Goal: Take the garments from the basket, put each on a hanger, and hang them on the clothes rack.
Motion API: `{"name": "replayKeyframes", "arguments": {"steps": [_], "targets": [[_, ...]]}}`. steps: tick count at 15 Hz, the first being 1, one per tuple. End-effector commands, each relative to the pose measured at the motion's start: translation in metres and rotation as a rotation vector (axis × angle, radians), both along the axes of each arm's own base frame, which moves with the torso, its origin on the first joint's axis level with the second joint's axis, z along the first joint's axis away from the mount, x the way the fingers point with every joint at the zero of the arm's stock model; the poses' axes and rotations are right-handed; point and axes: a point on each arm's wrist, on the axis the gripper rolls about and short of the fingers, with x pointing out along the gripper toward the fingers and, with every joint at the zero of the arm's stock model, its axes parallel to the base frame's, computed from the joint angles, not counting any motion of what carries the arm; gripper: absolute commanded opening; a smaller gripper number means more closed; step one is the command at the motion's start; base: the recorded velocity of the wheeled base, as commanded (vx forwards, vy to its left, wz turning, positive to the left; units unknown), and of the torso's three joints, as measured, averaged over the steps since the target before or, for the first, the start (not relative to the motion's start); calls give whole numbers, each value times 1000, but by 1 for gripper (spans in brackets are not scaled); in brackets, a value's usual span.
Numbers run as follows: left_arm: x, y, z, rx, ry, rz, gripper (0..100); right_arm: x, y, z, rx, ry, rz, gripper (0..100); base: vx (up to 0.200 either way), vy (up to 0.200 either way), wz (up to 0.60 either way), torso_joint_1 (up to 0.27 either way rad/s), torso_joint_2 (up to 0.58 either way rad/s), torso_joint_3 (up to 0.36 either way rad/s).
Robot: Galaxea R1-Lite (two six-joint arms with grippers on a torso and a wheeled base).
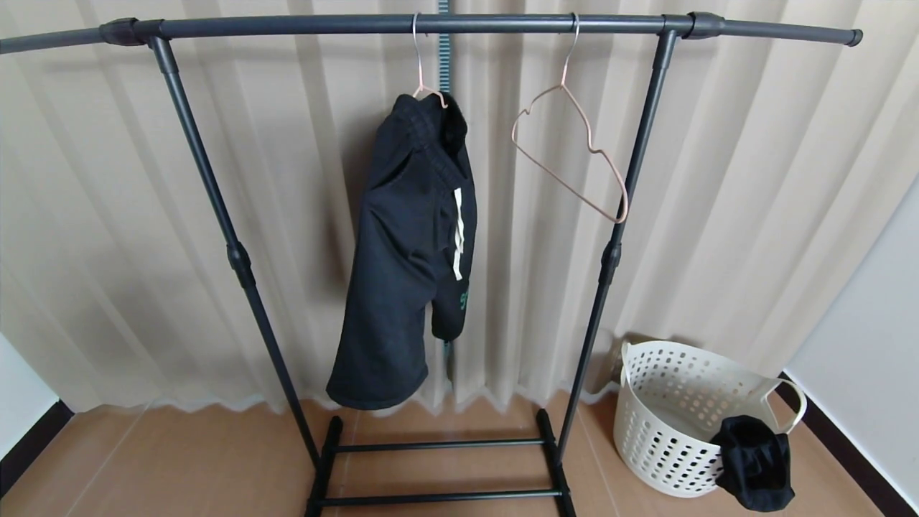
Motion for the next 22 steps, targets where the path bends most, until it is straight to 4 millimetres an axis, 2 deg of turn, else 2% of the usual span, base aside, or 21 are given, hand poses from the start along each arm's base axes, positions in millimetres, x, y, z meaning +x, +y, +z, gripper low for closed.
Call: {"name": "replayKeyframes", "arguments": {"steps": [1,12,20,22], "targets": [[0,0,0,3,3,0,100,0,0,0,0,1,0,100,0,0,0,-159,500,320],[0,0,0,5,3,0,100,0,0,0,1,-2,0,100,0,0,0,-110,453,339],[0,0,0,5,3,0,100,0,0,0,1,-2,0,100,0,0,-525,-4,60,50],[0,0,0,1,3,0,100,0,0,0,1,-2,0,100,0,0,0,0,0,0]]}}
